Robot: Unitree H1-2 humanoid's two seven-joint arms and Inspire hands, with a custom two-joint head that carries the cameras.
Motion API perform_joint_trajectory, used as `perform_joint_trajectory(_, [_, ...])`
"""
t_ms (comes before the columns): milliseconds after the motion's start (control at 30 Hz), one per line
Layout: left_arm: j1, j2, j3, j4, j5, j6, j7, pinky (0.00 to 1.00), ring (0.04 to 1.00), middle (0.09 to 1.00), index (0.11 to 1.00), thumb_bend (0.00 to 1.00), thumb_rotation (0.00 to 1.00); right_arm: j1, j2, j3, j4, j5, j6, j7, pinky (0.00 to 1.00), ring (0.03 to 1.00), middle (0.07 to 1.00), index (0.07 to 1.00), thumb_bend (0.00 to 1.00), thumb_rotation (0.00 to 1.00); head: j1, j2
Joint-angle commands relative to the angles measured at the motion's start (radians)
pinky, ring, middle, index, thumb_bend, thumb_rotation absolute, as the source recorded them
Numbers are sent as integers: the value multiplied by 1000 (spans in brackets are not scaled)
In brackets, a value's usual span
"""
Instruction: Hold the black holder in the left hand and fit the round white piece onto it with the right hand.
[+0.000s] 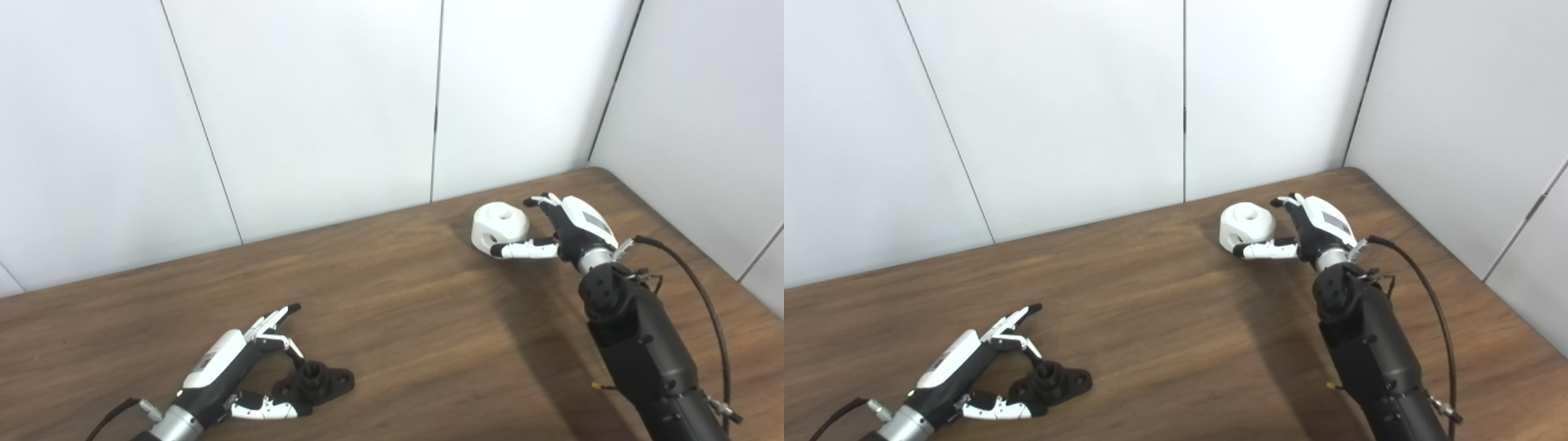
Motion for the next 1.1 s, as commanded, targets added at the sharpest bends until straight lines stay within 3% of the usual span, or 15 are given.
perform_joint_trajectory(0, [72, 42, -23, 87, 32, 19, -37, 1000, 1000, 997, 484, 524, 57, -56, -29, 2, -8, -11, 0, -39, 734, 895, 975, 864, 1000, 594, 0, 1])
perform_joint_trajectory(300, [73, 40, -24, 84, 28, 19, -32, 1000, 1000, 995, 483, 524, 56, -84, -14, 13, 48, 5, 0, -75, 773, 902, 973, 863, 967, 553, 10, 3])
perform_joint_trajectory(1067, [78, 34, -11, 76, 32, 21, -41, 1000, 1000, 997, 483, 524, 58, -141, 7, 50, 142, 10, 0, -167, 710, 861, 933, 825, 895, 506, 35, 6])
